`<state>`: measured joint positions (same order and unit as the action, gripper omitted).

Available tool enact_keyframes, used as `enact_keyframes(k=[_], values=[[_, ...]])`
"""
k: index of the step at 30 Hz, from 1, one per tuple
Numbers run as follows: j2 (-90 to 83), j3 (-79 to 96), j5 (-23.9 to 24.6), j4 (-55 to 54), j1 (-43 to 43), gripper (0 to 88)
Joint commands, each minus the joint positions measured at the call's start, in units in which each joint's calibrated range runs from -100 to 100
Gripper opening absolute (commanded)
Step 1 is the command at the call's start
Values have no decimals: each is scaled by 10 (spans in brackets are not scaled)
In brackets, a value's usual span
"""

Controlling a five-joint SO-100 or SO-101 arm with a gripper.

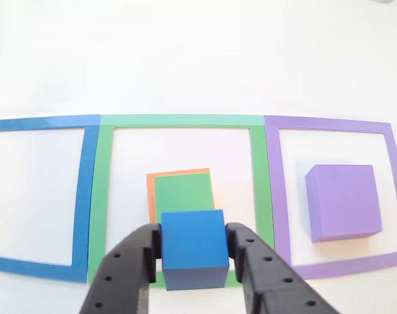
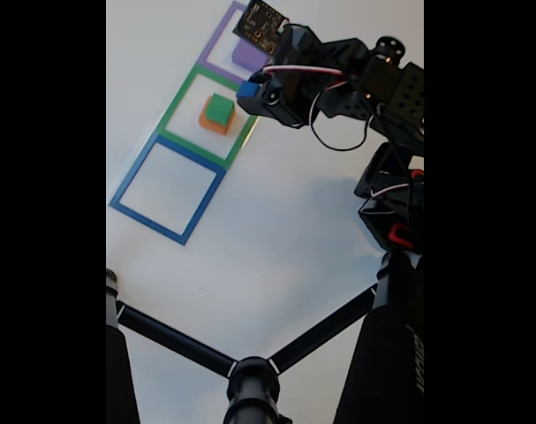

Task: Tower of hanoi

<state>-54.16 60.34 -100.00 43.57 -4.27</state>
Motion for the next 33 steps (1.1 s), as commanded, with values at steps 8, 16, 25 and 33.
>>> enact_keyframes(k=[8, 16, 25, 33], values=[[181, 134, 0, -482, 21, 39], [193, 203, 0, -562, 13, 39], [200, 228, 0, -588, 14, 39], [218, 224, 0, -595, 8, 41]])
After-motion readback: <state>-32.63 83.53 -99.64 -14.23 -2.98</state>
